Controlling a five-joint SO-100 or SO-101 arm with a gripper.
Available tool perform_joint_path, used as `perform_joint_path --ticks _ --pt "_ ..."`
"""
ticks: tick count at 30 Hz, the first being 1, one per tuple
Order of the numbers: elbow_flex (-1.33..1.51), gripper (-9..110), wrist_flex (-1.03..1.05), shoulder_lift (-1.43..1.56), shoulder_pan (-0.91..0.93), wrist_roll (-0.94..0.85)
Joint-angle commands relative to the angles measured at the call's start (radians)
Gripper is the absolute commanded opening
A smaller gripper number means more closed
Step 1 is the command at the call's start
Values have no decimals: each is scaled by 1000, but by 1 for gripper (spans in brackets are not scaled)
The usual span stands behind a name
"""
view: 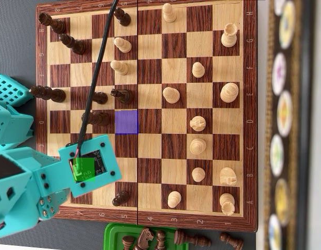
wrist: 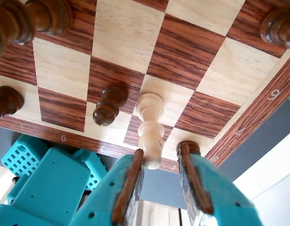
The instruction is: Play chess
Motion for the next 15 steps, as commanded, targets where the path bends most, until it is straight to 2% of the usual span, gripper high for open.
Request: perform_joint_path --ticks 1,15 --pt "-51 12 9 17 -2 8" --pt "-87 12 52 58 -2 8"
